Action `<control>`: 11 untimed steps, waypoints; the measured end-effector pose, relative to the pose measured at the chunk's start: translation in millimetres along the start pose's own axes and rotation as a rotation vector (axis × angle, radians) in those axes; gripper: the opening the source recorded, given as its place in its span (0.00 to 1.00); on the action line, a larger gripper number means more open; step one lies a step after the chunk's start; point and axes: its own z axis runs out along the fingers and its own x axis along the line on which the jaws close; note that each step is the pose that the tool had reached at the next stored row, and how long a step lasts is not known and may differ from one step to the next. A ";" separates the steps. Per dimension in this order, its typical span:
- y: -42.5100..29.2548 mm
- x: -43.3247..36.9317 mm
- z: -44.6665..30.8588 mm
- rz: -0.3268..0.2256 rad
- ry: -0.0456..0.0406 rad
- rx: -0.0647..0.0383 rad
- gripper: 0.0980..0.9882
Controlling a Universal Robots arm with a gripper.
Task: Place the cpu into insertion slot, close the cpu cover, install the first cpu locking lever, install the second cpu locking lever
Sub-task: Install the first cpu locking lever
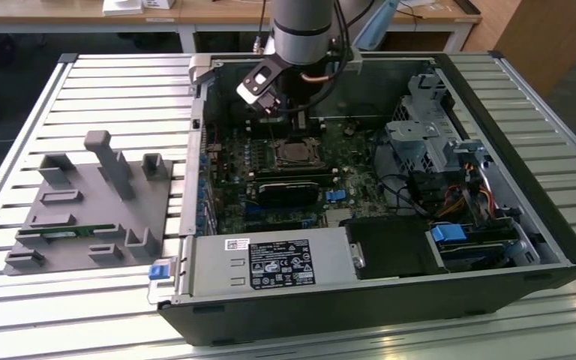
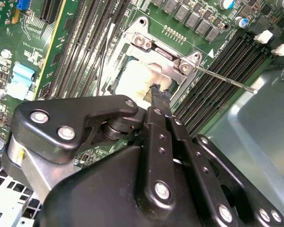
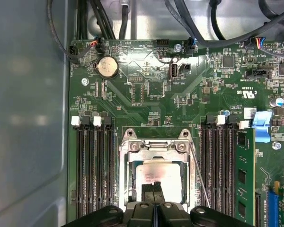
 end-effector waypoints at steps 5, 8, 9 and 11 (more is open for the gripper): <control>0.1 0.0 -2.9 0.000 -0.0002 0.000 0.01; 0.1 0.1 -5.2 0.000 -0.0003 0.000 0.01; 0.1 0.1 -5.9 0.000 -0.0003 0.000 0.01; 0.2 0.1 -6.9 0.000 -0.0004 0.000 0.01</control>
